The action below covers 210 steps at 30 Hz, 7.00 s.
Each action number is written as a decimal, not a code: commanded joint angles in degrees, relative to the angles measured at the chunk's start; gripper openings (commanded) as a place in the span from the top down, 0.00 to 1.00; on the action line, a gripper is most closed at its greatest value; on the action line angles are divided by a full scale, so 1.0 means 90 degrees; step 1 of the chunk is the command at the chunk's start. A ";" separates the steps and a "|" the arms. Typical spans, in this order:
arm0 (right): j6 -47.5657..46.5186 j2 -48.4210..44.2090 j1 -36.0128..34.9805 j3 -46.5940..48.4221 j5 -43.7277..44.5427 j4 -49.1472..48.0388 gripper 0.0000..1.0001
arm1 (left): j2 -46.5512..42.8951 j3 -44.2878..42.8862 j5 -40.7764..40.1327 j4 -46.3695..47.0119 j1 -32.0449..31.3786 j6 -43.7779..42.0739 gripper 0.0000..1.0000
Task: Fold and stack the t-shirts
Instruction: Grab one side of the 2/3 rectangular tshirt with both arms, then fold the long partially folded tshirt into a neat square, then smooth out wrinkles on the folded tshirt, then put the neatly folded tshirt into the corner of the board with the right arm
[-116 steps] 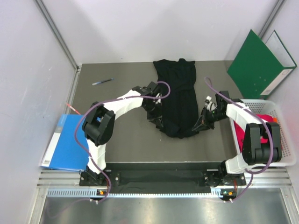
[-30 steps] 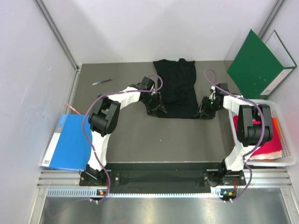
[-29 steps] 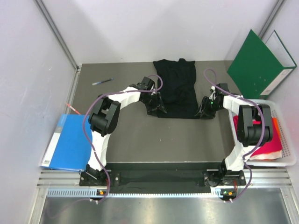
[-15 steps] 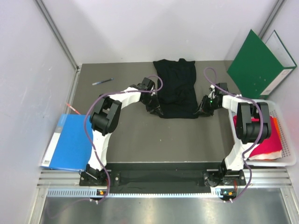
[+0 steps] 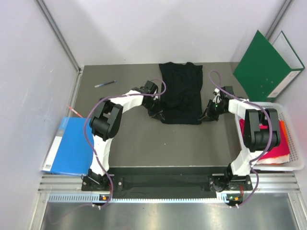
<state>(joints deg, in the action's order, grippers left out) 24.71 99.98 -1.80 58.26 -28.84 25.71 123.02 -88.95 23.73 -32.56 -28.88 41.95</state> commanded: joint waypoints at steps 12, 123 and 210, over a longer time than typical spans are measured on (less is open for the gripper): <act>-0.1095 -0.2387 -0.0083 -0.0097 -0.0330 0.2630 1.00 | -0.2604 0.0918 -0.0156 -0.1353 -0.0306 -0.0345 1.00; 0.3533 0.4239 -0.0532 0.4384 -0.2138 -0.5133 1.00 | 0.1048 -0.1933 0.1720 0.0181 0.0201 -0.0491 0.03; -0.0744 -0.0221 0.0288 0.1612 0.0929 -0.0182 0.61 | 0.1603 -0.2822 -0.0537 -0.0582 0.0495 -0.1498 0.02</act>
<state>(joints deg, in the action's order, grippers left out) 19.35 97.47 0.89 70.17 -21.87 22.76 133.25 -111.50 17.47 -37.69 -21.71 27.68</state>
